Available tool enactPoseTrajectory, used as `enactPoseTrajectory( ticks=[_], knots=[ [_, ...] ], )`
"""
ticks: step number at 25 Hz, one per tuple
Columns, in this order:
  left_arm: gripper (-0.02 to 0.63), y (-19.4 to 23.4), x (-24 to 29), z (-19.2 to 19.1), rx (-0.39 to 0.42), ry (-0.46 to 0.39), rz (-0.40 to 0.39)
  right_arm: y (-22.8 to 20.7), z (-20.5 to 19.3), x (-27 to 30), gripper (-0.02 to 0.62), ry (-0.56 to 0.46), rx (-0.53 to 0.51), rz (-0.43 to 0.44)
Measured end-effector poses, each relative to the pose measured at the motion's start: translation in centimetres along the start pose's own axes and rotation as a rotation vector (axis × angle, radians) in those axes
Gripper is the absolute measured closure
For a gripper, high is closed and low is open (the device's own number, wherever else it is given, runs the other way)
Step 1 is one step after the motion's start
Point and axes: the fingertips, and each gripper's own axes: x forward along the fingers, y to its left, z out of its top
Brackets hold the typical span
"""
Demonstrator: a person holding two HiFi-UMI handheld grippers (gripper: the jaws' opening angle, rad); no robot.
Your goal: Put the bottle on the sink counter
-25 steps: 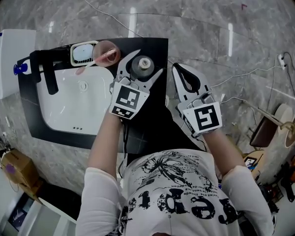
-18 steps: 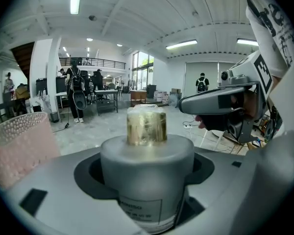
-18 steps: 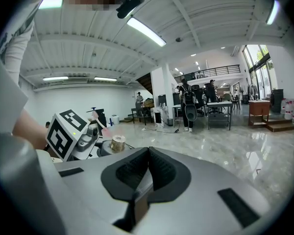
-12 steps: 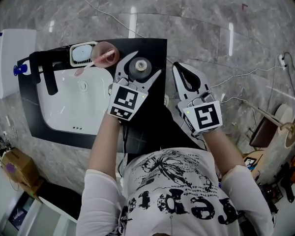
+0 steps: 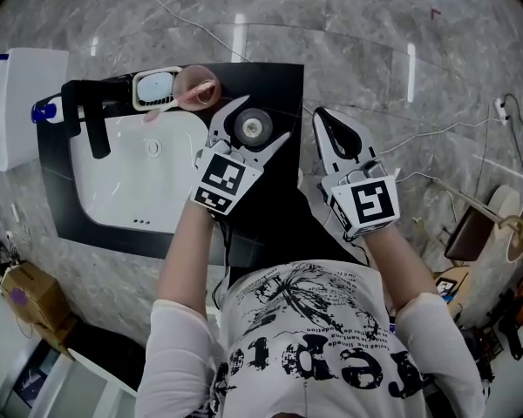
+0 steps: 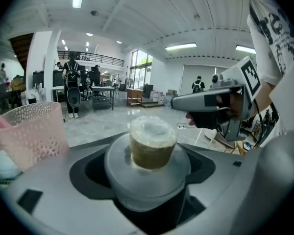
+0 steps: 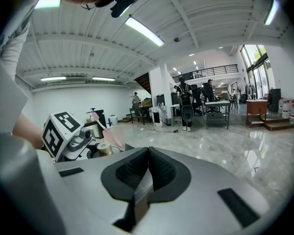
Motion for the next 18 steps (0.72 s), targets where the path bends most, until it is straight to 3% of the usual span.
enactPoseTrajectory(
  ticks=[2, 6, 11, 14, 15, 17, 18],
  knots=[
    [0.233, 0.1, -1.1, 0.4, -0.011, -0.032, 0.014, 0.9, 0.2, -0.3, 0.581, 0.001, -0.013, -0.009],
    [0.229, -0.7, -3.6, 1.6, 0.042, -0.073, 0.047, 2.6, 1.1, -1.9, 0.58, -0.016, -0.063, -0.046],
    [0.232, -0.4, -8.5, 4.6, 0.095, -0.2, 0.191, 5.5, 2.8, -4.2, 0.581, -0.061, -0.112, -0.082],
    [0.233, -2.0, -12.3, 6.1, 0.094, -0.263, 0.167, 7.9, 4.1, -6.2, 0.581, -0.09, -0.119, -0.119],
    [0.255, -2.6, -13.7, 6.4, 0.083, -0.278, 0.155, 8.9, 4.5, -7.0, 0.581, -0.099, -0.122, -0.129],
    [0.381, -3.8, -16.7, 6.8, 0.056, -0.302, 0.139, 10.8, 5.2, -8.7, 0.581, -0.111, -0.132, -0.143],
    [0.394, -4.4, -18.1, 7.0, 0.047, -0.313, 0.13, 11.8, 5.5, -9.6, 0.581, -0.117, -0.14, -0.145]
  ],
)
